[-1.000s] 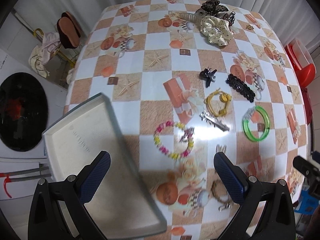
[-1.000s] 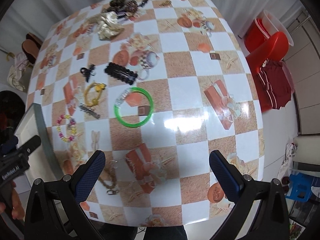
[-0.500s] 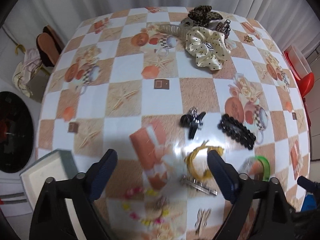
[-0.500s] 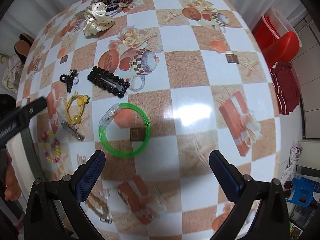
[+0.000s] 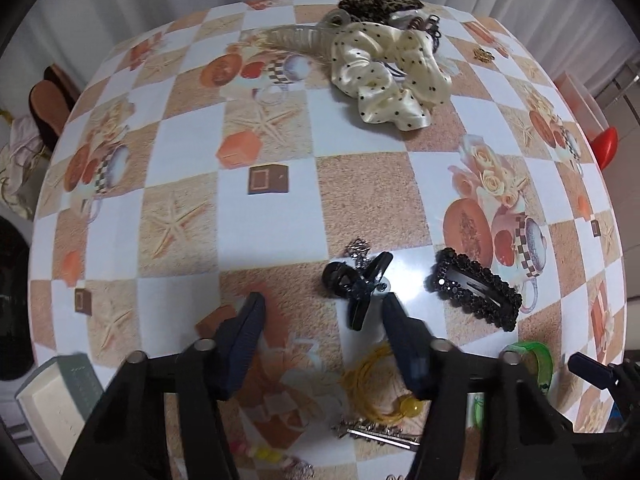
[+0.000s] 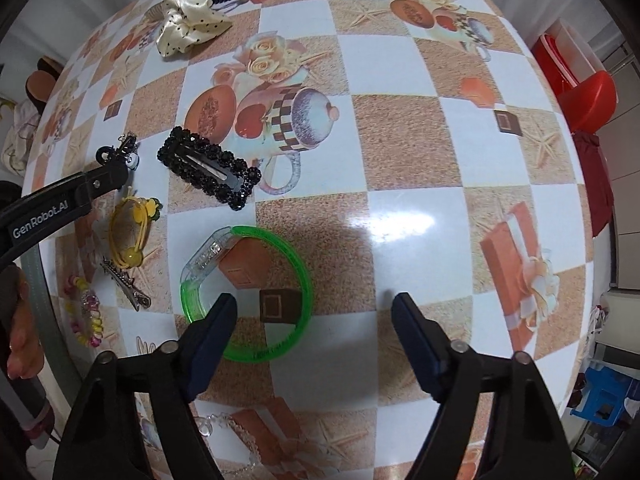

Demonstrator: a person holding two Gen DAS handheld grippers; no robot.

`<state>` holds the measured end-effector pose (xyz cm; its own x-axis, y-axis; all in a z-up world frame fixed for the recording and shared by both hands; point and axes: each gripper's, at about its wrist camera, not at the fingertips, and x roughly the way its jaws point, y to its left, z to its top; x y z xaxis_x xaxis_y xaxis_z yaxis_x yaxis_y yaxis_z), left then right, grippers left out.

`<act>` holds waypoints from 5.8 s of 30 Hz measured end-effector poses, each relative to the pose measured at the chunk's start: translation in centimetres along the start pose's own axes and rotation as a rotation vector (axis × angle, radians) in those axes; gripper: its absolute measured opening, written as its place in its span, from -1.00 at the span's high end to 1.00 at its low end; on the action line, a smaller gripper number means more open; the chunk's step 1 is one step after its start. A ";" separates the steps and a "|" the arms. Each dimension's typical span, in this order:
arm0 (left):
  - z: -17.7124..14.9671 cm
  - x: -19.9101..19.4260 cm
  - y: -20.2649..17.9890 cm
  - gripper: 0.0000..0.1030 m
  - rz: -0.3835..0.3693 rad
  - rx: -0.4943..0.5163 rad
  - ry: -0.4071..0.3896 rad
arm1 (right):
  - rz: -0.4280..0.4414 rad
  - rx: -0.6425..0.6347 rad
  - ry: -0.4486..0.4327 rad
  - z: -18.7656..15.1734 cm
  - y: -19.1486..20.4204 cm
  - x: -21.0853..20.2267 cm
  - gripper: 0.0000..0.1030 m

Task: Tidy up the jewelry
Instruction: 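Grasp the green bangle with the right tool while the left tool grasps the black claw clip, then carry the green bangle into the white tray and open the right tool while the left tool carries the clip, then lower the black claw clip into the tray and open the left tool, then grasp the silver rhinestone barrette with the right tool while the left tool grasps a silver charm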

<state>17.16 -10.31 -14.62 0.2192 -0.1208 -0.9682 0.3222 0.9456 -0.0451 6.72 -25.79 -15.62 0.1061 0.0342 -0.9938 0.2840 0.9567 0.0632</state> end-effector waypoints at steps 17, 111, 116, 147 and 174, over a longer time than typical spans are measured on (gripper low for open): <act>-0.5 -1.7 0.1 0.78 -0.038 0.006 -0.041 | 0.013 -0.059 -0.049 -0.6 2.5 0.3 0.87; -22.0 -8.8 22.5 0.76 0.255 -0.445 -0.062 | 0.434 -0.415 -0.123 -4.0 30.4 -3.3 0.04; -21.5 -9.2 21.4 0.73 0.241 -0.431 -0.054 | 0.421 -0.358 -0.152 -3.6 27.1 -5.1 -0.12; -15.3 -8.7 7.7 -1.00 0.147 -0.175 -0.071 | 0.240 -0.131 -0.087 -4.3 6.1 -2.4 -0.42; -13.2 -6.3 6.4 -0.80 0.072 -0.087 -0.051 | 0.138 -0.450 -0.128 -2.5 12.1 0.9 0.10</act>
<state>5.67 0.50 -12.08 0.2861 -0.0644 -0.9560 0.2230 0.9748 0.0010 7.82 -13.47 -16.03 0.2376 0.1605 -0.9580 -0.1784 0.9767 0.1194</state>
